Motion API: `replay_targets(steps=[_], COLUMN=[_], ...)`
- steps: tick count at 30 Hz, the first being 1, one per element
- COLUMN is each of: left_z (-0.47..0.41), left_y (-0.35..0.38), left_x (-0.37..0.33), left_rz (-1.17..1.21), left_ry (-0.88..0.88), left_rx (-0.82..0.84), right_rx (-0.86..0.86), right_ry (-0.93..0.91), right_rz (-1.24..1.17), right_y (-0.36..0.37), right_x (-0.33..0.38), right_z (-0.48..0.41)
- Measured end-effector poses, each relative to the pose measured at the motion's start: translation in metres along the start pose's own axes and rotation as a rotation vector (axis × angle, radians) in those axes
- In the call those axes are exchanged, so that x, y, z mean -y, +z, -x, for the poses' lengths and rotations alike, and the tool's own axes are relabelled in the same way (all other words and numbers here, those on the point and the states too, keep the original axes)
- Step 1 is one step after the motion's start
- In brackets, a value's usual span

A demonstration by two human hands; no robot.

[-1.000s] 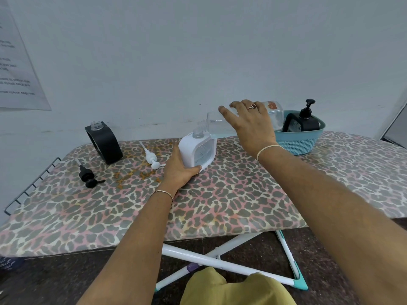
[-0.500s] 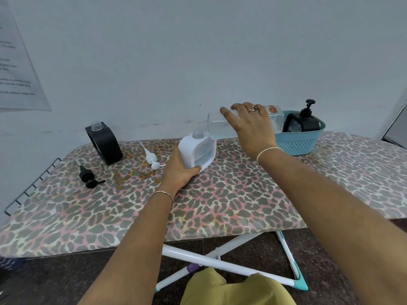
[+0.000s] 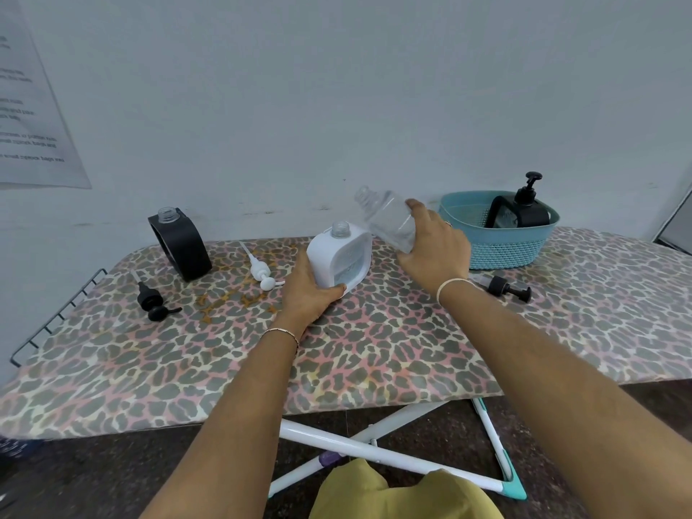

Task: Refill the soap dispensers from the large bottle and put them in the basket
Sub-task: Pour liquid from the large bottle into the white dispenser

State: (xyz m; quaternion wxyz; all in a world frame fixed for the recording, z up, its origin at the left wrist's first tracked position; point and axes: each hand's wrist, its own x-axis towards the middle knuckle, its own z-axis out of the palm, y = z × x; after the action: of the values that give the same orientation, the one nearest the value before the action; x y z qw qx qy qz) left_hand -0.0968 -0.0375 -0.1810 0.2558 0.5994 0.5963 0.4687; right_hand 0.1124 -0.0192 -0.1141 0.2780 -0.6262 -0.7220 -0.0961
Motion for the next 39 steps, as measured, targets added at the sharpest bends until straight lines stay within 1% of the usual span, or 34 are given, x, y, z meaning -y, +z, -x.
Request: replay_targets(steps=[2, 6, 11, 15, 21, 29, 32, 39], left_z=[-0.001, -0.002, -0.004, -0.006, -0.006, -0.005, -0.003, 0.012], left_y=[0.000, 0.000, 0.001, 0.001, 0.002, 0.004, 0.004, -0.005], left_x=[0.001, 0.002, 0.002, 0.002, 0.001, 0.000, -0.006, -0.019], left_rz=[-0.008, -0.032, -0.030, -0.052, -0.067, -0.048, -0.022, -0.013], left_ry=[-0.002, -0.019, -0.041, -0.050, -0.054, -0.081, -0.073, -0.038], left_rx=[0.003, -0.011, -0.011, -0.024, -0.039, -0.029, -0.006, -0.042], right_rx=[-0.015, -0.071, -0.124, -0.169, -0.184, -0.130, -0.162, -0.279], right_ry=[0.101, 0.214, 0.413, 0.469, 0.481, 0.477, 0.493, 0.492], right_rz=[-0.074, -0.239, -0.568, -0.673, -0.701, -0.746, -0.773, -0.586], right_y=[0.005, 0.010, 0.017, 0.026, 0.037, 0.031, 0.029, 0.024], right_x=[-0.001, -0.002, 0.000, -0.001, -0.001, -0.002, 0.001, 0.033], right_z=[0.004, 0.003, -0.001, -0.002, 0.000, 0.003, 0.011, 0.052])
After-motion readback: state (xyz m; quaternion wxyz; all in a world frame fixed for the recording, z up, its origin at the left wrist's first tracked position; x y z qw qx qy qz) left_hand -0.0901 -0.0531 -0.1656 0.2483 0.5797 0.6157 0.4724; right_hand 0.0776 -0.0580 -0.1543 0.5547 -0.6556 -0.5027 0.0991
